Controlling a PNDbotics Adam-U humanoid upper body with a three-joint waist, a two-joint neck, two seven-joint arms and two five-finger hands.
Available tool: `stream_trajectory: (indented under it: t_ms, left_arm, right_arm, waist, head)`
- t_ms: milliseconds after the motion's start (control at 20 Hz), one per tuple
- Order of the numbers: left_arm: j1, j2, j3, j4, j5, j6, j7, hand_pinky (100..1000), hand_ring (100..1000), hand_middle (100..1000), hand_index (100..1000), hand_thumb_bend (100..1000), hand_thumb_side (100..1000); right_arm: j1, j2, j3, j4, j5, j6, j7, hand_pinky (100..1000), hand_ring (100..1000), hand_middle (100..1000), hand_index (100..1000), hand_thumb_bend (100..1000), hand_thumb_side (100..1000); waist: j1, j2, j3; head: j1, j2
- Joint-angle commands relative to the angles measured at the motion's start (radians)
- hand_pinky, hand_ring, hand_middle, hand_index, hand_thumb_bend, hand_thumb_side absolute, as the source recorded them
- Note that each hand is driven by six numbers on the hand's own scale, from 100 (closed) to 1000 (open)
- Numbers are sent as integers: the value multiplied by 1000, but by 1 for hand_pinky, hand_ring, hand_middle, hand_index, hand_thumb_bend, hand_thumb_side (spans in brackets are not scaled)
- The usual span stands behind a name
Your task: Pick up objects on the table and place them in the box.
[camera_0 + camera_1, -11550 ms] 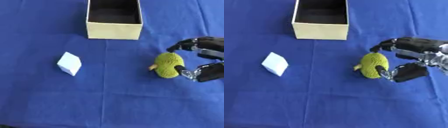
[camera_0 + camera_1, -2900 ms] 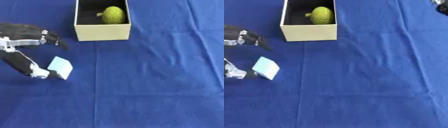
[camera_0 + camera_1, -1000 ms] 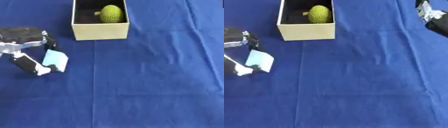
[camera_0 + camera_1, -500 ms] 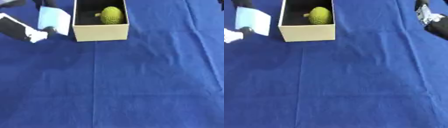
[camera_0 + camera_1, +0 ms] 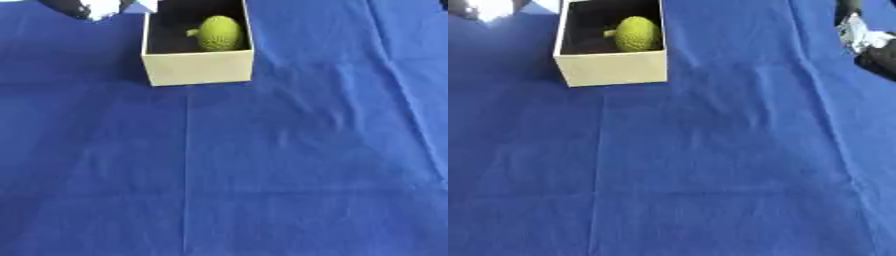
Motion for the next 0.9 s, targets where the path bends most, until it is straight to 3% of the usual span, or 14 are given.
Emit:
stream_trajectory:
  t_ms: [50,350,700,800,900]
  left_arm:
    - [-48,-39,18,98,-68,-15,61,694,550,437,619,100,141]
    - [-82,-108,43,273,-206,-20,172,694,556,446,628,100,115]
    - [-89,-161,51,393,-303,-39,242,715,584,476,660,100,107]
    - [-86,-168,47,407,-324,-42,238,736,620,518,704,100,100]
    - [-83,-171,45,417,-348,-42,227,794,727,624,794,130,100]
  right_arm:
    - [-20,-14,-7,-15,-11,-6,10,901,702,532,842,100,528]
    - [-50,-3,4,-15,-28,-27,31,902,704,532,842,100,529]
    - [-56,19,4,-15,-38,-24,41,905,703,531,843,100,532]
    - [-55,23,3,-15,-39,-23,42,906,703,530,843,100,533]
    - [-52,26,1,-15,-40,-22,43,906,703,530,843,100,533]
  waist:
    - [-1,-22,-11]
    - [4,-18,-51]
    - [4,-11,-65]
    - [4,-10,-66]
    - [4,-10,-67]
  head:
    - [20,-22]
    - [60,-43]
    - [63,-46]
    - [63,-44]
    - [61,-43]
